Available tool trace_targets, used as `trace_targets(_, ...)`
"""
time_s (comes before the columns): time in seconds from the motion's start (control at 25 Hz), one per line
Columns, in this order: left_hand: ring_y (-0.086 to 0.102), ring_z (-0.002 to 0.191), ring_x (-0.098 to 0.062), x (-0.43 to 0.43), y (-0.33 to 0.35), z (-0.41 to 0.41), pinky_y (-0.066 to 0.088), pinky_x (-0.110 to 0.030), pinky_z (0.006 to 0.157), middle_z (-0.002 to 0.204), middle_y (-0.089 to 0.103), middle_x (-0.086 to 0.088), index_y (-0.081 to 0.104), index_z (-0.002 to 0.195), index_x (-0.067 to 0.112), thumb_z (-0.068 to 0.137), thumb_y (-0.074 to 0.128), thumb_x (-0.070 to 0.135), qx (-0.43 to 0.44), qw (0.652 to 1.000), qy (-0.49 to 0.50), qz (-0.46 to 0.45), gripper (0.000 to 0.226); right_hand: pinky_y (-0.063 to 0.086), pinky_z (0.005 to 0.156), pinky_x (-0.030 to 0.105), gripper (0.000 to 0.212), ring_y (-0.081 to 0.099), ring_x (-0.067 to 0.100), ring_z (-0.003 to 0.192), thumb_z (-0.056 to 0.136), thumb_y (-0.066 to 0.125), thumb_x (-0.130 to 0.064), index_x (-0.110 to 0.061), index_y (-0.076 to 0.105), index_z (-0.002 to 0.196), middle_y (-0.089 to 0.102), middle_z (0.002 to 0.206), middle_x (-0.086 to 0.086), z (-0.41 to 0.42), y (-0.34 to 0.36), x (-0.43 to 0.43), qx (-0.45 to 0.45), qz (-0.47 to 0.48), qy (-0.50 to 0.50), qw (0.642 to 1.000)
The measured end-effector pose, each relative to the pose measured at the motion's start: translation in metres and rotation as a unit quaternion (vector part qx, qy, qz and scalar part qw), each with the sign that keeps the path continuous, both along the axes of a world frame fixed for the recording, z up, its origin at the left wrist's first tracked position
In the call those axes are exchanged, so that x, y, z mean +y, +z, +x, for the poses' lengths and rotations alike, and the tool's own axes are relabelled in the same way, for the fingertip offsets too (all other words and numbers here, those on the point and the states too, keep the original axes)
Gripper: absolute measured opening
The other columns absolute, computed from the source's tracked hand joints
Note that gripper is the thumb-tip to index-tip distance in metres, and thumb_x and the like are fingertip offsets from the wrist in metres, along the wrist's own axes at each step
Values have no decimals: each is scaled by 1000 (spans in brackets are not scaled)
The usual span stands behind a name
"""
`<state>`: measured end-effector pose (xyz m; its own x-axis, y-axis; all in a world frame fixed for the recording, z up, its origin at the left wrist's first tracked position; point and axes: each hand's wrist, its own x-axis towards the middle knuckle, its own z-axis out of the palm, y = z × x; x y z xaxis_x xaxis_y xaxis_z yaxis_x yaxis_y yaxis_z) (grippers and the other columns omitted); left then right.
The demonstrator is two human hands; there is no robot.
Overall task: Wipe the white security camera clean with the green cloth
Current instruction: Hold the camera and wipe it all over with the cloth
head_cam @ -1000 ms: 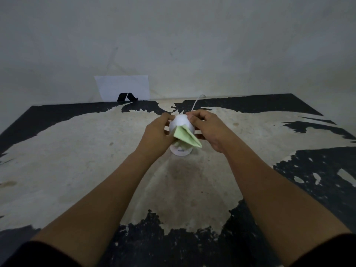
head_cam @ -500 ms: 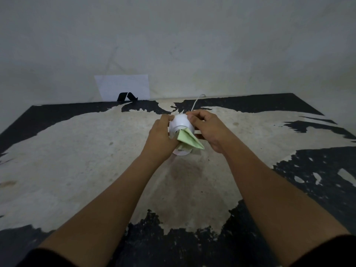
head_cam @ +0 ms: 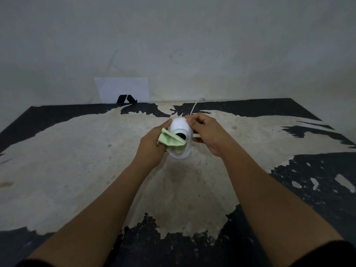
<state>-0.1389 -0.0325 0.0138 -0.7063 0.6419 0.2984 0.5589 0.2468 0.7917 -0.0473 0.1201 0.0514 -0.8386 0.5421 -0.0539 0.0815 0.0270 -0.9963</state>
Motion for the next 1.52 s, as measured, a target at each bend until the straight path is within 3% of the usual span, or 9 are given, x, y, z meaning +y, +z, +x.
trace_targets(0.16,54,114,-17,4,-2,3,36,-22,92,132,56,-2,44,135,26,85,55,16,0,1000,17,4,52,50,66,25,19,62,16,97,92,57,-28,-20,65,106,65,114,0,1,0,-1,5,0,-1,1000)
trace_targets(0.32,56,103,-20,18,0,15,49,-35,85,125,53,-6,42,128,26,76,66,29,-29,998,38,31,58,52,67,27,16,61,17,96,93,55,-27,-20,65,104,64,112,0,0,0,-3,7,10,-10,1000)
trace_targets(0.44,55,100,-24,24,2,17,50,-37,81,121,50,-8,37,125,26,71,69,34,-39,998,50,22,64,54,84,37,17,60,20,103,93,55,-27,-19,67,104,65,113,1,-2,-2,-3,12,39,-31,999)
trace_targets(0.64,50,96,-21,21,14,20,39,-17,69,117,49,-12,43,119,15,80,55,15,-8,998,52,26,41,53,84,41,20,61,23,99,93,54,-31,-22,67,106,67,110,3,1,0,-6,-8,30,-16,999)
trace_targets(0.88,51,71,-19,5,59,16,41,-34,65,78,56,-4,54,84,11,84,47,13,-16,999,6,41,8,44,85,20,86,56,3,110,55,60,-80,-32,50,126,52,126,-10,31,20,-5,40,89,109,989)
trace_targets(0.96,45,62,-13,5,79,15,37,-30,59,69,54,-1,56,84,7,84,48,8,-60,996,-22,64,9,48,93,26,67,61,6,107,64,78,-50,-33,52,123,56,126,-10,34,24,-5,60,100,139,983)
trace_targets(1.12,50,69,-16,11,94,9,40,-29,66,75,57,-2,58,85,10,86,52,10,-81,992,-81,57,7,50,72,28,6,61,8,73,85,63,-12,-14,67,88,67,82,-1,21,39,-8,140,127,-16,982)
trace_targets(1.28,59,96,-20,14,66,-6,44,-25,74,109,59,-3,48,112,27,87,59,30,-132,989,-47,39,27,42,61,31,9,49,15,66,81,64,-14,-15,61,73,58,70,-1,10,40,10,137,136,-168,967)
trace_targets(1.52,49,117,-21,22,29,-9,44,-39,99,128,45,0,34,132,32,84,60,40,-171,984,-44,31,56,47,66,23,15,58,10,80,87,56,-14,-22,60,98,62,90,-10,2,13,-13,1,293,-60,954)
